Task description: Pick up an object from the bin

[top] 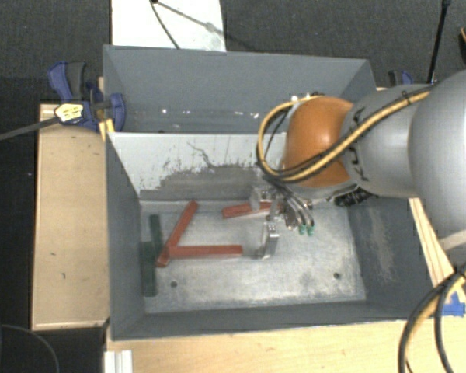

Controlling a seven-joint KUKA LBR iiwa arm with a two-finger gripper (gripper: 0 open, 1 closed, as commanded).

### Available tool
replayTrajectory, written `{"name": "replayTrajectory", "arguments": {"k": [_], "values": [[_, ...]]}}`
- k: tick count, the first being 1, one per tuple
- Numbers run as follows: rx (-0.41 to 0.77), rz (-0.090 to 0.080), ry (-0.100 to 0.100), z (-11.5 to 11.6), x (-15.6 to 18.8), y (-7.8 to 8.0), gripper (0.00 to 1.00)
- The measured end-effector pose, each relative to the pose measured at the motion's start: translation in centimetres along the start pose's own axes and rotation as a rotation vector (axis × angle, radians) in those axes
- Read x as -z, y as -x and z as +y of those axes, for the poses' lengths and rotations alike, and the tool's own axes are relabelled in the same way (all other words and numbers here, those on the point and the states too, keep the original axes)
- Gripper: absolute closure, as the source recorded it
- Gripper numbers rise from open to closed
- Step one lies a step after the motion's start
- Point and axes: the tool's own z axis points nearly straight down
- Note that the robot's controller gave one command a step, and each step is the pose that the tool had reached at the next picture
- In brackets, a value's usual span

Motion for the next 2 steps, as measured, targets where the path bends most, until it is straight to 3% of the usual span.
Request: {"name": "replayTrajectory", "arguments": {"k": [1, 2], "values": [[-0.023, -0.001, 0.004, 7.43, 1.06, -4.23, 0.00], [-0.030, -0.004, 0.000, 6.86, 1.04, -4.02, 1.00]]}}
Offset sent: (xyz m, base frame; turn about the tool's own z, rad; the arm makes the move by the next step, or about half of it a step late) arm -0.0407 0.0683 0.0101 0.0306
